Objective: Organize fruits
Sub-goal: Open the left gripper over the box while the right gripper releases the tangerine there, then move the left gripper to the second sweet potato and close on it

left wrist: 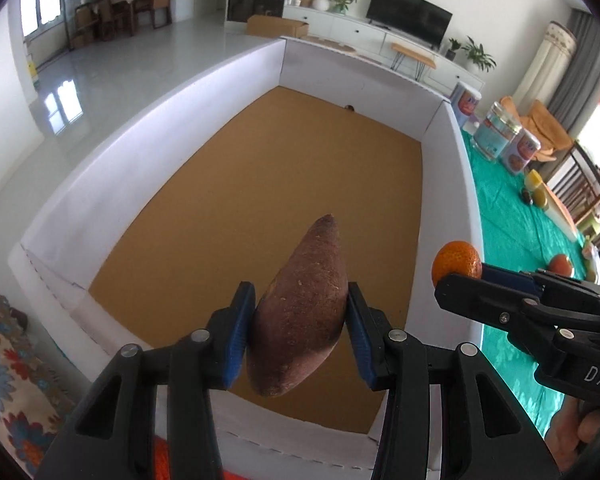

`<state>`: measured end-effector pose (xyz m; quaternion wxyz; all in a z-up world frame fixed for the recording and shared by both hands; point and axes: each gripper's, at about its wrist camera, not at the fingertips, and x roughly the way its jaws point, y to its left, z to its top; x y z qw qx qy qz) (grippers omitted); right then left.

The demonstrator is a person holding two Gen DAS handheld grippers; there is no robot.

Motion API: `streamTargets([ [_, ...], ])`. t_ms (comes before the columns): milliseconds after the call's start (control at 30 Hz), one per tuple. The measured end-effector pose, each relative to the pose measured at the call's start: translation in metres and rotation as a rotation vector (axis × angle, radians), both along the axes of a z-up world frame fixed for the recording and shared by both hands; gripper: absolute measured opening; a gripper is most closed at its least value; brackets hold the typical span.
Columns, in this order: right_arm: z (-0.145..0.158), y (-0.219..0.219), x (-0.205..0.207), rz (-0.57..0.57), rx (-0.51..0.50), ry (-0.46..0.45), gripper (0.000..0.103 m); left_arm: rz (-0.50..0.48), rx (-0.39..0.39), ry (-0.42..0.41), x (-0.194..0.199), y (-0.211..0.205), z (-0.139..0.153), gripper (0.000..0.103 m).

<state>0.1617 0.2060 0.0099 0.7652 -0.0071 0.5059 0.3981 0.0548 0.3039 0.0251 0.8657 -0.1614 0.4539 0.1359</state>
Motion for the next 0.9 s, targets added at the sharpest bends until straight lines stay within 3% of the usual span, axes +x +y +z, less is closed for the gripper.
streamTargets([
  [67, 0.006, -0.001, 0.000, -0.024, 0.021, -0.008, 0.040, 0.007, 0.014, -0.009, 0.002, -0.001, -0.001, 0.049],
  [133, 0.019, -0.014, -0.003, -0.057, 0.062, -0.037, 0.053, 0.015, 0.034, -0.039, 0.001, -0.004, 0.006, 0.069],
  [200, 0.031, -0.041, 0.000, -0.097, 0.092, -0.089, 0.060, 0.018, 0.041, -0.093, -0.001, -0.011, 0.020, 0.082],
  [300, 0.054, -0.095, -0.014, -0.167, 0.104, -0.201, 0.075, -0.036, 0.061, -0.169, -0.003, -0.039, 0.042, 0.082],
  [400, 0.057, -0.156, -0.033, -0.264, 0.040, -0.311, 0.090, -0.139, 0.056, -0.235, -0.009, -0.086, 0.058, 0.086],
  [533, 0.028, -0.253, -0.059, -0.435, -0.075, -0.336, 0.091, -0.331, 0.020, -0.256, -0.014, -0.162, 0.052, 0.087],
  [633, -0.007, -0.324, -0.076, -0.582, -0.174, -0.310, 0.091, -0.434, -0.014, -0.198, -0.009, -0.215, 0.024, 0.087],
  [767, -0.045, -0.397, -0.105, -0.775, -0.245, -0.289, 0.091, -0.476, -0.016, -0.101, 0.000, -0.255, -0.026, 0.087],
  [900, -0.069, -0.439, -0.124, -0.893, -0.267, -0.252, 0.091, -0.460, 0.070, -0.095, -0.008, -0.265, -0.053, 0.087],
])
